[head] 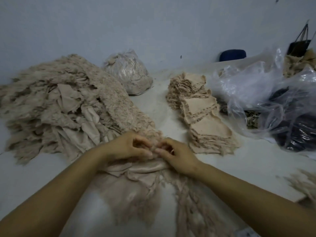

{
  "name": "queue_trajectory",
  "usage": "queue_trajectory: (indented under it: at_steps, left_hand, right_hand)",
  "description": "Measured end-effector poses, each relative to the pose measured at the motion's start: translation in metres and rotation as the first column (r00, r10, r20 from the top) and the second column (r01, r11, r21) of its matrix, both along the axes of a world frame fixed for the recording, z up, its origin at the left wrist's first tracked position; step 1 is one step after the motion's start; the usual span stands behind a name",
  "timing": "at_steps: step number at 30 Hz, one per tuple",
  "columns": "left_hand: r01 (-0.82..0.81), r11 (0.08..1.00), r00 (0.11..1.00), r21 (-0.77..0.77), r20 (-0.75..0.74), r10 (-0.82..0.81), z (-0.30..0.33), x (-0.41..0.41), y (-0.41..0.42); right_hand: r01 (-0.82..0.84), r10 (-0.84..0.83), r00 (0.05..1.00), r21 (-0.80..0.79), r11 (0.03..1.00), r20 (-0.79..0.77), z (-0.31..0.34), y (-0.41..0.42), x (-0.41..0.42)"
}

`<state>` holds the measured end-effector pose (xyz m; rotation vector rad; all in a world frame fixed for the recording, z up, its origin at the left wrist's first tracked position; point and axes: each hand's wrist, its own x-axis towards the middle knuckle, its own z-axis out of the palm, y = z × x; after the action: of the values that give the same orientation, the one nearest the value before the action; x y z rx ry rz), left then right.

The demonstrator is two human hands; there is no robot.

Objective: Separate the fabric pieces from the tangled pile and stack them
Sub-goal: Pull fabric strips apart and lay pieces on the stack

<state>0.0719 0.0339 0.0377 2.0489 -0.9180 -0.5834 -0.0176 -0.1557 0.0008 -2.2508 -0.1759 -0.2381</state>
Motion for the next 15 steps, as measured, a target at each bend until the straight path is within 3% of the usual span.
queue_trajectory:
  at_steps: [2,4,9,12,15]
  left_hand:
    - [0.035,0.931,0.96,0.363,0.248,-0.133,-0.006,0.003,0.019]
    - [0.018,0.88,0.907,0.474,0.363,-0.215,-0.015,0.007,0.026]
    - [-0.089,0.984,0.965,0.151,0.258,0.048,-0.006,0.005,0.02]
    - [-0.093,0.994,0.974,0.054,0.211,0.079,-0.004,-0.003,0.005]
    - [-0.101,0.994,0.983,-0.046,0.151,0.107,-0.007,-0.009,-0.006]
  right_hand:
    - [-0.059,0.053,0.996,-0.093,0.994,-0.066,-0.011,0.012,0.0]
    - [-0.1,0.084,0.992,-0.177,0.979,-0.095,-0.013,0.015,0.003]
    - [0.088,-0.078,0.988,0.075,0.993,-0.131,0.004,0.013,0.012]
    - [0.072,0.02,0.972,0.374,0.925,-0.236,0.015,0.018,0.012]
    - [0.032,0.037,0.983,0.37,0.928,-0.178,0.014,0.024,0.012]
